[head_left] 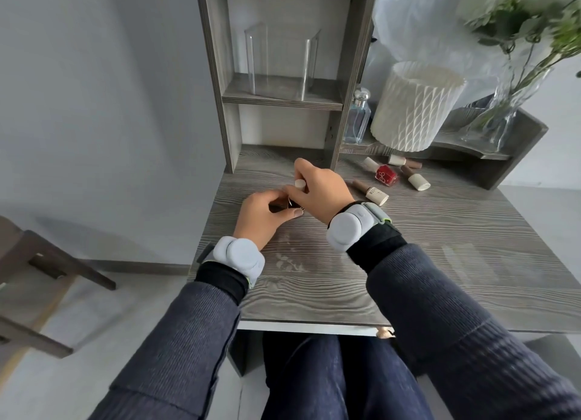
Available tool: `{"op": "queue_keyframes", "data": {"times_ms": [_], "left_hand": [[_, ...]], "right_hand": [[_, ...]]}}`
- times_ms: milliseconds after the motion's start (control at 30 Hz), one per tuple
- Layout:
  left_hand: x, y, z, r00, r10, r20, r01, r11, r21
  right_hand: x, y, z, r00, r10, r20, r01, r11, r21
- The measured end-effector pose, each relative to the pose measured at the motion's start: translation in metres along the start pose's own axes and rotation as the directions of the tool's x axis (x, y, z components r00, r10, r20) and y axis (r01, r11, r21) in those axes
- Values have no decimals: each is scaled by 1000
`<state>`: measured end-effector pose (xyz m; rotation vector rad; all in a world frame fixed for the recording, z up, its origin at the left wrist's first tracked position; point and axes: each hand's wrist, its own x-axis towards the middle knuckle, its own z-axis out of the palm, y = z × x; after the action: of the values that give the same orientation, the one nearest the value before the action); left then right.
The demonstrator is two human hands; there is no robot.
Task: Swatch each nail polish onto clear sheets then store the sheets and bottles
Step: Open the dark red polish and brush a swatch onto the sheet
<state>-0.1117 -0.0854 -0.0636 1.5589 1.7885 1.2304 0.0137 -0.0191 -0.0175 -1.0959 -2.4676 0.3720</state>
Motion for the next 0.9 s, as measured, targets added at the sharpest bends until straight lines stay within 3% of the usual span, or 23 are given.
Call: {"op": "queue_keyframes", "data": {"times_ms": [167, 400, 700, 900], "left_hand": [[1, -1, 0, 999, 2, 39, -3, 1000, 31], [0, -1, 0, 998, 30, 47, -31, 999, 20], [2, -4, 1, 1000, 17, 24, -17, 1000, 17], [2, -4, 1, 999, 21, 24, -21, 1000, -19]], "right_hand": [[2, 1, -6, 994, -84, 64, 89, 993, -83], [1, 7, -15, 981, -136, 136, 134, 991, 26], [-3, 8, -9, 992, 93, -86, -87, 993, 78], [-7, 9, -7, 987, 30, -156, -9, 991, 132]]}}
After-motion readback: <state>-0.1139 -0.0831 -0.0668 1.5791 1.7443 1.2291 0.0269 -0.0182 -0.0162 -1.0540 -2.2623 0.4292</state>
